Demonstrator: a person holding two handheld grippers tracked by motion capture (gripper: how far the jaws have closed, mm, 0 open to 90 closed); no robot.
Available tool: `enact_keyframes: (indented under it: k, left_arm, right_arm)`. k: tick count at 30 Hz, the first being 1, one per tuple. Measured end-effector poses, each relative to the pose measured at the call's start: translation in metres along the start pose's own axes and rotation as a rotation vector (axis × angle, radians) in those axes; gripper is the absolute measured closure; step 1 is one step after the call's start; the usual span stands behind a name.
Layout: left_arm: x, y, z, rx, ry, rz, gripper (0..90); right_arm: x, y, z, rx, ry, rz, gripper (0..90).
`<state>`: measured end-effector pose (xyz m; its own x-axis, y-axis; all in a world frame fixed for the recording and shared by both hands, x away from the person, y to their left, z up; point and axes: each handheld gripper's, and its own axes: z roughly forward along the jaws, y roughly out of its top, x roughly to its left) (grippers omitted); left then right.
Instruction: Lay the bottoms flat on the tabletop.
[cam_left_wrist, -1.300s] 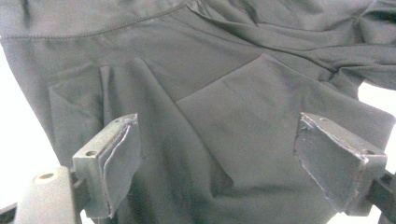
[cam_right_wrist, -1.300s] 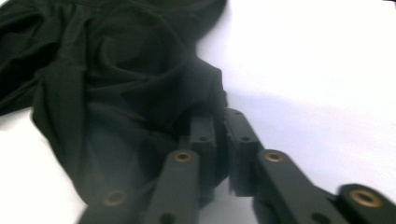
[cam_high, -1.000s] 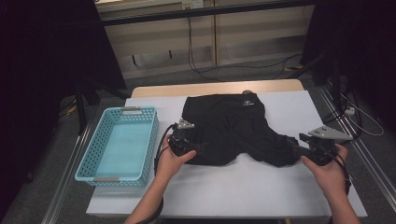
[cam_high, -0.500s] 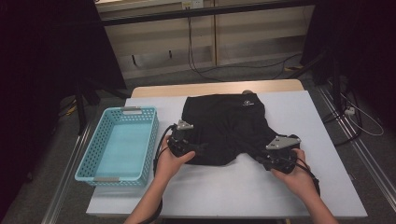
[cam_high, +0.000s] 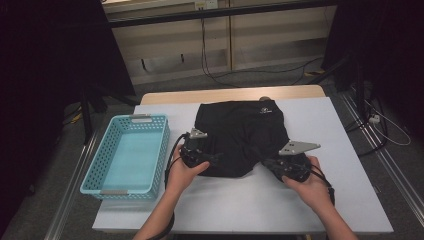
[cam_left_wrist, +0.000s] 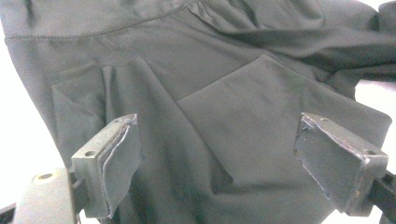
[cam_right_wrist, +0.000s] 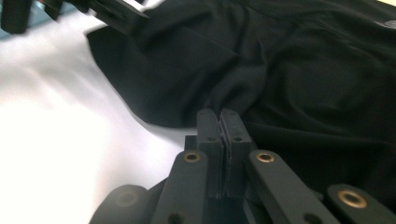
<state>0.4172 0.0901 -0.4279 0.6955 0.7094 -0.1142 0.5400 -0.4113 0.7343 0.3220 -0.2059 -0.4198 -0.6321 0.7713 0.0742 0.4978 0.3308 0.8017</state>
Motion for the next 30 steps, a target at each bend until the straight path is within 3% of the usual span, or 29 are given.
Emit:
enact_keyframes:
  k: [4,7,9,15,18,22,25,30]
  left_arm:
    - [0.0,-0.001,-0.001,-0.001,-0.004,-0.001,15.0]
    - [0.002,-0.001,-0.003,-0.003,0.001,0.002,15.0]
    - [0.004,-0.002,-0.004,-0.002,-0.002,-0.008,15.0]
    - [0.004,-0.002,-0.006,-0.007,-0.001,-0.014,15.0]
    - [0.002,-0.001,-0.005,-0.01,-0.001,-0.004,15.0]
    - [-0.004,0.001,-0.002,-0.003,-0.018,0.006,14.9]
    - [-0.009,0.003,-0.001,-0.01,-0.032,0.019,14.6]
    - [-0.017,0.005,0.002,-0.025,-0.085,0.022,12.2]
  right_arm:
    - [0.009,0.003,0.02,0.006,0.073,0.02,75.8]
    - [0.006,0.005,0.022,0.006,0.004,-0.007,64.5]
    - [-0.004,0.004,0.017,-0.003,-0.054,0.019,60.1]
    - [-0.051,-0.013,0.0,0.026,-0.204,0.093,59.3]
    - [-0.066,-0.026,-0.005,0.05,-0.232,0.14,58.6]
    - [-0.068,-0.037,-0.002,0.112,-0.245,0.141,56.7]
    - [-0.066,-0.04,-0.004,0.118,-0.233,0.126,68.7]
    - [-0.063,-0.042,-0.007,0.147,-0.234,0.117,73.0]
